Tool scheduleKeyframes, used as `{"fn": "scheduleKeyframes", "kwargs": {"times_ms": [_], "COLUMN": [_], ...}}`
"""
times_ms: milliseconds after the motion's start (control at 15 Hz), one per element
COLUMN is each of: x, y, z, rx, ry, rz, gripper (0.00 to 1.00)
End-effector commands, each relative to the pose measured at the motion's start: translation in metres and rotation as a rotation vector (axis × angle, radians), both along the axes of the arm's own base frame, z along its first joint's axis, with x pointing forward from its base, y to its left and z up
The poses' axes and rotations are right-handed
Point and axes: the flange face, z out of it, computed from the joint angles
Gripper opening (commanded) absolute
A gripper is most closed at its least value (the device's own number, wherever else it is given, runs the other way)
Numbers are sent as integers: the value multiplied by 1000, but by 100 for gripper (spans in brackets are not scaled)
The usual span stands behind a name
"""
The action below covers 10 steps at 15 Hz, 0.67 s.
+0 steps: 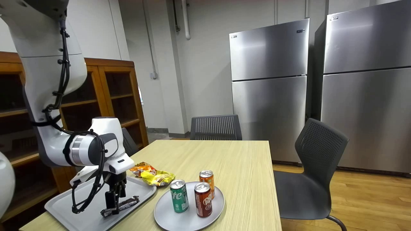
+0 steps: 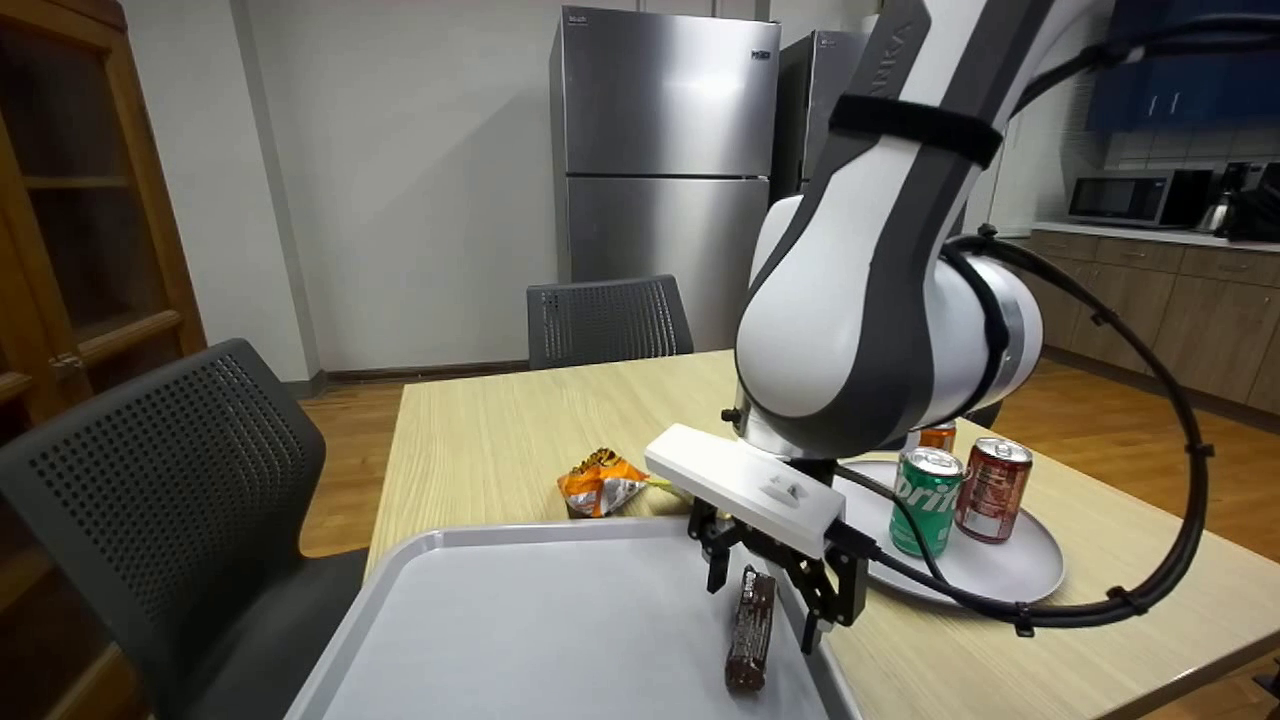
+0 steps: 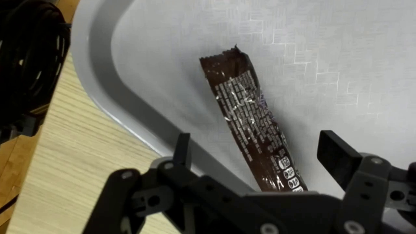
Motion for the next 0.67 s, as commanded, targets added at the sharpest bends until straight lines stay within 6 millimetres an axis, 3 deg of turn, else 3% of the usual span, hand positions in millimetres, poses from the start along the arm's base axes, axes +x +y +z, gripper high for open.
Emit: {"fn": "scheduleKeyframes", "kwargs": {"times_ms": [0, 467, 533, 600], "x": [9, 14, 15, 15], "y": [2, 5, 5, 5], "z": [-4, -11, -11, -12], "rx": [21, 25, 25, 25], "ry": [11, 17, 16, 17], "rz": [19, 30, 31, 31], "gripper": [100, 97, 74, 72]}}
